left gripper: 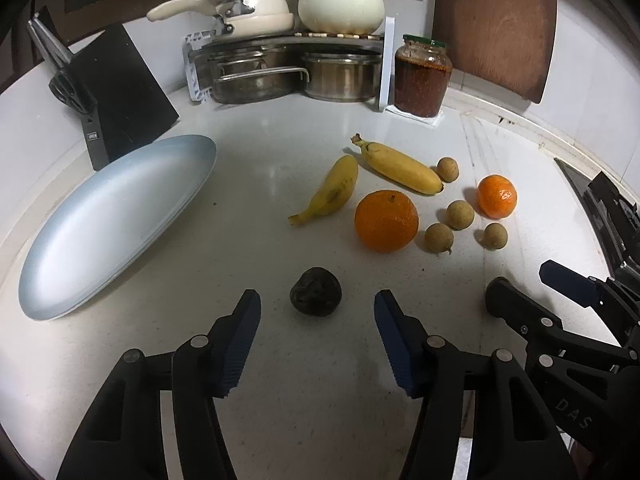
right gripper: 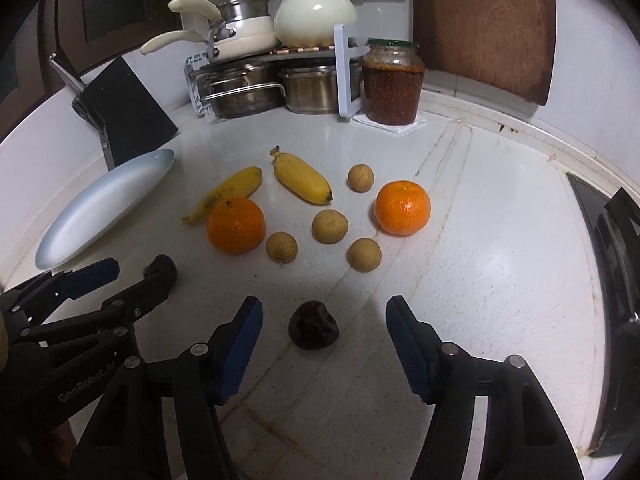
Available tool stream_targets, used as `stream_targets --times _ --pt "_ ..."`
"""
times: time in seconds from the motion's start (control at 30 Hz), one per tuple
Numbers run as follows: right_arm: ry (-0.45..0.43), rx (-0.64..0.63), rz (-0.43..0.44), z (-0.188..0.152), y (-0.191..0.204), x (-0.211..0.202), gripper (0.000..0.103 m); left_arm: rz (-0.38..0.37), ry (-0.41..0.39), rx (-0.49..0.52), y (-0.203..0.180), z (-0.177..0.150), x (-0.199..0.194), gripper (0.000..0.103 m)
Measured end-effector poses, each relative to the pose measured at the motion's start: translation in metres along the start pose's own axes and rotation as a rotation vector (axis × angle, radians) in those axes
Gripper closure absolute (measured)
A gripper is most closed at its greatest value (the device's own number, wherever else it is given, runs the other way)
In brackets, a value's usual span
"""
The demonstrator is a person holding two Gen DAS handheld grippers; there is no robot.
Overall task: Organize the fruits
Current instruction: 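Grasp a dark plum with the left gripper while the right gripper grasps the other plum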
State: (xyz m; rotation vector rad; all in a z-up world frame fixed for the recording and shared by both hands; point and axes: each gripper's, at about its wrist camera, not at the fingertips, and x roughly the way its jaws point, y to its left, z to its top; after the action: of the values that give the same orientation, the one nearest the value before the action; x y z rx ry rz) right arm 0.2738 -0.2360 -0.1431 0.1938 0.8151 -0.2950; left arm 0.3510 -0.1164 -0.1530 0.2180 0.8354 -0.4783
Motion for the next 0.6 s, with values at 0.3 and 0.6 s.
stream_targets --times 0.3,0.6 --pt "0.039 0.017 0.013 0.001 -0.002 0.009 0.052 0.000 0.029 0.000 -0.002 0.004 0.016 0.052" --pt "0.064 0.011 0.049 0.001 -0.002 0.017 0.069 0.011 0.054 -0.007 -0.001 0.004 0.025 0.070"
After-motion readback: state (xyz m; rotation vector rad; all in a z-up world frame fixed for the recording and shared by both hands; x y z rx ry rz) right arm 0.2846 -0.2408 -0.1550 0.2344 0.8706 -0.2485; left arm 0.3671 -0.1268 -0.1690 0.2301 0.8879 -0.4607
